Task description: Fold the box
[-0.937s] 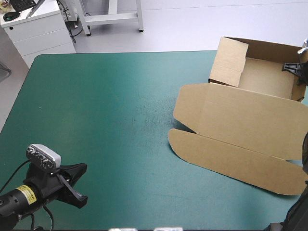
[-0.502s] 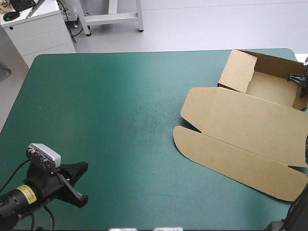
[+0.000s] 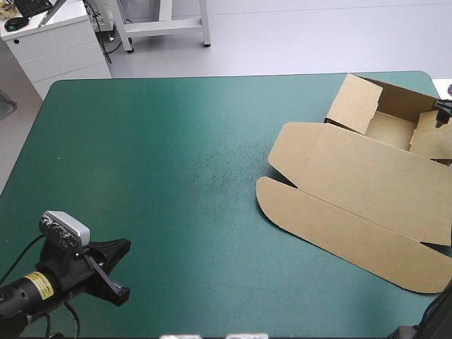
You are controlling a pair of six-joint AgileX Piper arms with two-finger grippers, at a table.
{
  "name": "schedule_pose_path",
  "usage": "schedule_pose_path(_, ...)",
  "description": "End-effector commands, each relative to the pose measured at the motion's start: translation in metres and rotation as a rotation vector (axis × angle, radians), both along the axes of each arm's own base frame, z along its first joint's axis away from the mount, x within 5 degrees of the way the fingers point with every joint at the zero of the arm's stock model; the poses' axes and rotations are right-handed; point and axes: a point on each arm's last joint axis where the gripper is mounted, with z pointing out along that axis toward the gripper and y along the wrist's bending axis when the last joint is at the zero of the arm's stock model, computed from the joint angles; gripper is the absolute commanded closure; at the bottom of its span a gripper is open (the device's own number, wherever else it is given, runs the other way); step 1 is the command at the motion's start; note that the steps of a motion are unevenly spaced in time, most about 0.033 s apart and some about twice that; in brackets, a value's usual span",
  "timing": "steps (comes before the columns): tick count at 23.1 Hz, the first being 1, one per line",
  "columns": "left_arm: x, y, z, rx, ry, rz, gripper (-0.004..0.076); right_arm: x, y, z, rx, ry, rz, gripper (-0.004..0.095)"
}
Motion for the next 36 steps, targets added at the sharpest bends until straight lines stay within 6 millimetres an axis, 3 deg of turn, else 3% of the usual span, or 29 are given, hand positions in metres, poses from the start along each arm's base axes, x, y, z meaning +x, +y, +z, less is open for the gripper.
schedule_pose_path(1, 0.002, -0.002, 0.013, -0.055, -0.066, 0.003, 0.0734, -0.037, 0.020, 0.076, -0.031, -0.183, 0.005, 0.0149)
schedule_pose_path(2, 0.002, -0.001, 0.013, -0.051, -0.069, 0.004, 0.0734, -0.051, 0.031, 0.095, -0.023, -0.234, 0.023, 0.0232)
schedule_pose_path(3, 0.002, -0.001, 0.013, -0.051, -0.069, 0.004, 0.0734, -0.057, 0.037, 0.102, -0.017, -0.255, 0.038, 0.0282)
schedule_pose_path(4, 0.002, -0.001, 0.013, -0.049, -0.069, 0.005, 0.0734, -0.072, 0.052, 0.116, -0.008, -0.292, 0.083, 0.0453)
schedule_pose_path(5, 0.002, -0.001, 0.013, -0.049, -0.069, 0.005, 0.0734, -0.078, 0.059, 0.119, -0.012, -0.296, 0.099, 0.0556)
schedule_pose_path(6, 0.002, -0.001, 0.013, -0.049, -0.069, 0.005, 0.0734, -0.092, 0.075, 0.125, -0.024, -0.299, 0.133, 0.0776)
schedule_pose_path(8, 0.003, 0.000, 0.013, -0.030, -0.083, 0.012, 0.0734, -0.113, 0.098, 0.127, -0.026, -0.292, 0.177, 0.0913)
schedule_pose_path(12, 0.004, 0.002, 0.012, -0.003, -0.100, 0.022, 0.0734, -0.146, 0.148, 0.118, -0.026, -0.309, 0.328, 0.0911)
schedule_pose_path(15, 0.005, 0.002, 0.013, -0.001, -0.105, 0.024, 0.0734, -0.177, 0.180, 0.100, -0.056, -0.352, 0.472, 0.0911)
schedule_pose_path(18, 0.005, 0.002, 0.013, 0.000, -0.107, 0.024, 0.0734, -0.202, 0.198, 0.074, -0.083, -0.406, 0.562, 0.0911)
schedule_pose_path(20, 0.005, 0.003, 0.014, 0.000, -0.133, 0.029, 0.0734, -0.230, 0.209, 0.065, -0.112, -0.505, 0.622, 0.0911)
schedule_pose_path(27, -0.012, 0.014, 0.003, -0.010, -0.240, 0.014, 0.0734, -0.293, 0.212, 0.051, -0.175, -0.635, 0.708, 0.0911)
schedule_pose_path(36, -0.040, 0.032, -0.034, -0.038, -0.367, 0.022, 0.0734, -0.340, 0.205, 0.007, -0.226, -0.748, 0.685, 0.0928)
